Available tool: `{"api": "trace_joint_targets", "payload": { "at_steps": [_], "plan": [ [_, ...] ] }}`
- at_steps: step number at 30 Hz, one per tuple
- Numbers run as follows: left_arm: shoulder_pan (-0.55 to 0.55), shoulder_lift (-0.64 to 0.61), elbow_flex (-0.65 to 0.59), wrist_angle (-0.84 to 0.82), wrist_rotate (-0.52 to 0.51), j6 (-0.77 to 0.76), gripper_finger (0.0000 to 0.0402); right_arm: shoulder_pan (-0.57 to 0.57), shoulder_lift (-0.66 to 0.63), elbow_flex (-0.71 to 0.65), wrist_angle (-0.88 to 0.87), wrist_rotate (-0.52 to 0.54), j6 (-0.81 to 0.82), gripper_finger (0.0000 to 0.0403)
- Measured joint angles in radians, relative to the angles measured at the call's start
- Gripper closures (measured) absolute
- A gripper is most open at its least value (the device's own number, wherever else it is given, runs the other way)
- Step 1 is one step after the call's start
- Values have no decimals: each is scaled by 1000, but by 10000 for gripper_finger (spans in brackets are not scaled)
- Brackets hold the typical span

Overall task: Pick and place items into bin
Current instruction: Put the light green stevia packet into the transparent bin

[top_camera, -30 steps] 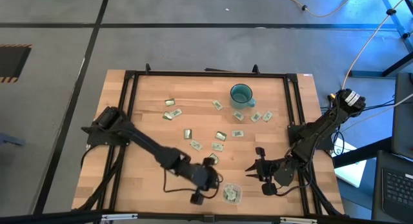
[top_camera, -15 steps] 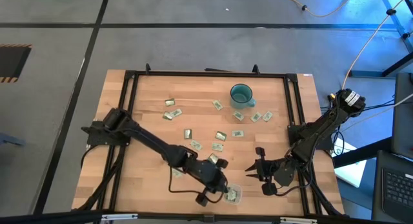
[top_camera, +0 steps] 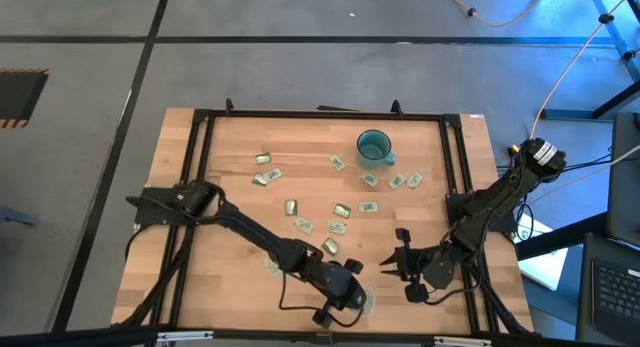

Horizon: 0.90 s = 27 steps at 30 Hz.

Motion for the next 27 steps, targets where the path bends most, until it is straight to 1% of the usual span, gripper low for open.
{"api": "trace_joint_targets", "payload": {
  "at_steps": [6,9,14,16,19,21,25,27],
  "plan": [
    [15,34,12,-2,-8,3,396,0,1,0,-1,0,0,315],
    [21,35,12,-12,-17,1,383,0,1,0,-3,0,1,315],
    [26,18,12,-37,3,-2,353,0,1,0,-4,0,2,315],
    [26,-18,12,-117,3,-2,343,0,1,0,-4,0,3,315],
    [25,-93,12,-307,-29,-47,336,0,1,0,-4,-1,5,315],
    [17,-140,13,-460,-67,-136,336,0,1,0,-11,-1,26,315],
    [-8,-199,7,-769,-177,-380,343,0,1,0,-17,-3,29,315],
    [-24,-214,-24,-853,-221,-496,347,0,1,0,-19,-3,31,315]
  ]
}}
